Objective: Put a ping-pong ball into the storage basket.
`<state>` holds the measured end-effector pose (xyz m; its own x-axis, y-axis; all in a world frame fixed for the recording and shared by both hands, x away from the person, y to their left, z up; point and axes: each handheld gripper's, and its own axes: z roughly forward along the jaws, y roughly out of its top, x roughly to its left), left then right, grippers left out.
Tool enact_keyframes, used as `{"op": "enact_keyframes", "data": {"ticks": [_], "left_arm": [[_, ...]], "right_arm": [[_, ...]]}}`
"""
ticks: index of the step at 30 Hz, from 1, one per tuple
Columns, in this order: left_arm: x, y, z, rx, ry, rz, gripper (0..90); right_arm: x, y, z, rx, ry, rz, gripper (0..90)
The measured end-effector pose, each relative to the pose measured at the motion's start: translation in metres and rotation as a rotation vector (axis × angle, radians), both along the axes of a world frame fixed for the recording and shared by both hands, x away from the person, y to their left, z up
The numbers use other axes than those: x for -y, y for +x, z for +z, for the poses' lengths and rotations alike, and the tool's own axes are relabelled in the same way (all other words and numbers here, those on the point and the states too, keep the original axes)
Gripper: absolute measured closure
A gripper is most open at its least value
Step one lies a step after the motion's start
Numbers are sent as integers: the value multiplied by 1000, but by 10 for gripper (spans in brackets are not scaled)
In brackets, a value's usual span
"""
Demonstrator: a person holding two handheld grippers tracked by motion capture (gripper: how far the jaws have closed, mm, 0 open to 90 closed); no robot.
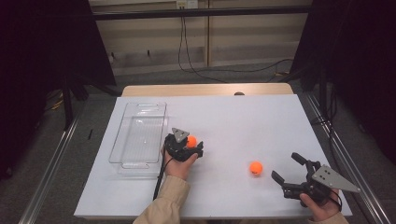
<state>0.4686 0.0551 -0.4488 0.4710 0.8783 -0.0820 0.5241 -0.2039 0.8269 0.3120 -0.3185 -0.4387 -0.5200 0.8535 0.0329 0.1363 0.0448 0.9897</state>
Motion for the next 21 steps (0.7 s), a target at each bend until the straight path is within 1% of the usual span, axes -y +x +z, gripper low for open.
{"op": "enact_keyframes", "data": {"ticks": [1,2,4,8,9,13,14,15,16,21], "left_arm": [[1,0,-1,-3,-10,9,165],[1,1,-1,-9,-9,7,172],[1,2,-2,-9,-4,1,178],[1,3,-2,-6,-5,3,196],[1,4,-2,-16,12,10,207],[1,5,-3,-17,15,12,224],[1,5,-3,-21,27,7,228],[2,6,-4,-24,18,5,232],[2,6,-4,-25,26,13,241],[3,7,-5,-23,18,28,261]], "right_arm": [[-1,0,0,-2,7,-6,36],[-1,0,0,-2,7,-5,36],[0,0,0,1,0,1,36],[1,0,0,0,0,1,37],[0,0,0,2,1,1,37],[0,0,0,4,3,-2,39],[0,0,0,4,4,-3,39],[0,0,0,5,1,0,39],[0,0,0,7,3,3,40],[0,0,0,5,4,5,40]]}}
